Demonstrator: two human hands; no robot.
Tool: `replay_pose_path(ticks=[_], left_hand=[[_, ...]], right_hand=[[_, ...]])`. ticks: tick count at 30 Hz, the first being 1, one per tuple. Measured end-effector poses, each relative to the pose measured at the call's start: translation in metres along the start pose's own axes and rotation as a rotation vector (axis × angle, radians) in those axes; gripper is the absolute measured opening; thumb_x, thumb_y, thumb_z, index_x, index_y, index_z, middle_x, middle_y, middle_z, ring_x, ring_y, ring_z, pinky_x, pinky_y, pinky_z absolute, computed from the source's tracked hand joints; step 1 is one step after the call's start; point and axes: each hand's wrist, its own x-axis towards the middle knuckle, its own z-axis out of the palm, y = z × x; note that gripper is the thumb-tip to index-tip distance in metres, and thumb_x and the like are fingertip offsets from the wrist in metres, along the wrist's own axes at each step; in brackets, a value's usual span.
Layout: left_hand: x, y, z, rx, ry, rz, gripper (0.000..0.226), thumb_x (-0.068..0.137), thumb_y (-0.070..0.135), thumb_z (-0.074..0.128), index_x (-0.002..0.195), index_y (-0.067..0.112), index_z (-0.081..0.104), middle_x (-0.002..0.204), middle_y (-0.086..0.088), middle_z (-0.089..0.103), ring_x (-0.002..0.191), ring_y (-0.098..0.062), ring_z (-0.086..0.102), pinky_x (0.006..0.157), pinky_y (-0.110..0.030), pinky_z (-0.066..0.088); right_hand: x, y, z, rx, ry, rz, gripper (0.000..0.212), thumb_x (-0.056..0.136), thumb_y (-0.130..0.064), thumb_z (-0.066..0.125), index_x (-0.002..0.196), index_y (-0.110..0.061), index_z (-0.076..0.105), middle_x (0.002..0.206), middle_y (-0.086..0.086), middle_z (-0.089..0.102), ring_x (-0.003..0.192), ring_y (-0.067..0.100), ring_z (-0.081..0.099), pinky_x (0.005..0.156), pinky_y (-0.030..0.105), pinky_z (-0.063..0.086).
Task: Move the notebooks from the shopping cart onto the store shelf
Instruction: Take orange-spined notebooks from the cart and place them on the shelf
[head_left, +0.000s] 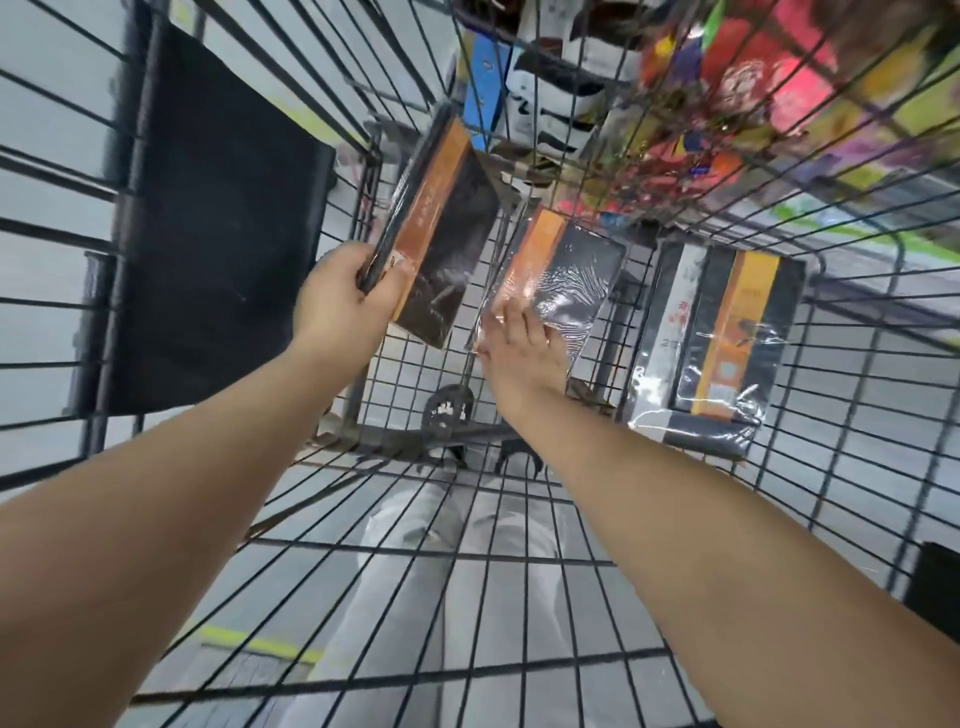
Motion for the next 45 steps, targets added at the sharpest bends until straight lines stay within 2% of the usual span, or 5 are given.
replay_pose_path(ticks=[7,13,18,25,45], left_hand=[[-0.001,-0.002,0.002,-0.024,-0.001,-0.014,0.026,0.092,0.044,0.051,0.089,0.019,0.057,0.07,0.007,0.051,0.061,-0.012,0.047,0.059,-0.03,0.04],[-0.006,-0.002,0.008,0.029,-0.011,-0.013,0.026,0.093,0.043,0.05,0.087,0.018,0.052,0.08,0.005,0.048,0.06,-0.007,0.044,0.052,-0.023,0.034],[-0.017,0.012,-0.008,0.016,-0.012,-0.033,0.037,0.093,0.044,0.049,0.094,0.008,0.057,0.085,-0.009,0.06,0.076,-0.026,0.056,0.067,-0.037,0.044],[-0.069,0.061,-0.051,-0.115,-0.005,-0.011,0.047,0.092,0.047,0.05,0.09,0.0,0.053,0.083,-0.021,0.056,0.072,-0.026,0.048,0.068,-0.039,0.039],[-0.247,0.277,0.046,-0.14,-0.286,0.517,0.031,0.085,0.045,0.055,0.09,0.015,0.061,0.084,-0.012,0.068,0.082,-0.031,0.063,0.077,-0.04,0.051]], right_hand=[[-0.004,-0.004,0.007,0.736,0.036,0.874,0.107,0.08,-0.059,0.061,0.15,-0.01,-0.003,0.158,0.011,0.006,0.144,0.03,0.013,0.113,0.045,0.02],[0.004,0.001,0.003,0.835,0.128,1.084,0.087,0.064,-0.053,0.08,0.126,-0.008,0.038,0.133,0.013,0.044,0.124,0.031,0.042,0.1,0.041,0.036],[-0.023,0.014,-0.018,1.207,0.172,0.947,0.064,0.077,-0.034,0.074,0.121,-0.008,0.036,0.098,0.007,0.055,0.09,0.028,0.056,0.076,0.031,0.043],[-0.12,0.038,-0.093,0.735,0.117,0.525,0.03,0.091,-0.039,0.052,0.111,-0.016,0.049,0.094,0.008,0.066,0.087,0.032,0.063,0.072,0.035,0.05],[-0.396,0.22,-0.109,1.114,0.884,0.903,0.024,0.085,-0.032,0.062,0.094,-0.011,0.057,0.09,0.014,0.066,0.09,0.035,0.06,0.069,0.034,0.042]])
